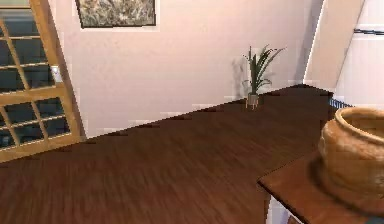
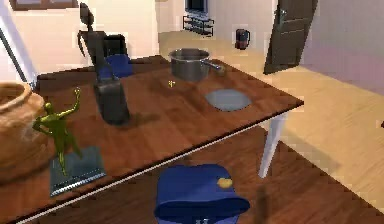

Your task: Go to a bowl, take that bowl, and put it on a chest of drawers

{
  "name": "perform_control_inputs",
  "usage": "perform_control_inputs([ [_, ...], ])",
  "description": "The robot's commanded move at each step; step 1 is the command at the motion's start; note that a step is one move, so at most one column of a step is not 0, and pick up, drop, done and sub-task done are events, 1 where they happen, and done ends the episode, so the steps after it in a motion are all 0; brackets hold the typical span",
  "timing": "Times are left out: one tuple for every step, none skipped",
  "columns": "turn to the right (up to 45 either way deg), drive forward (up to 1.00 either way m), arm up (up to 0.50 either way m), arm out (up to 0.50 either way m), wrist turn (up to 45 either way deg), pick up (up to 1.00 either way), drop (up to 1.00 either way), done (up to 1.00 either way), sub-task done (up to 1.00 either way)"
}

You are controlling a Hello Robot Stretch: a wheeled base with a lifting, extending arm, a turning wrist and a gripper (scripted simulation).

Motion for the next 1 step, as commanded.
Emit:
perform_control_inputs([
  [-45.0,0.0,0.0,0.0,0.0,0.0,0.0,0.0,0.0],
])
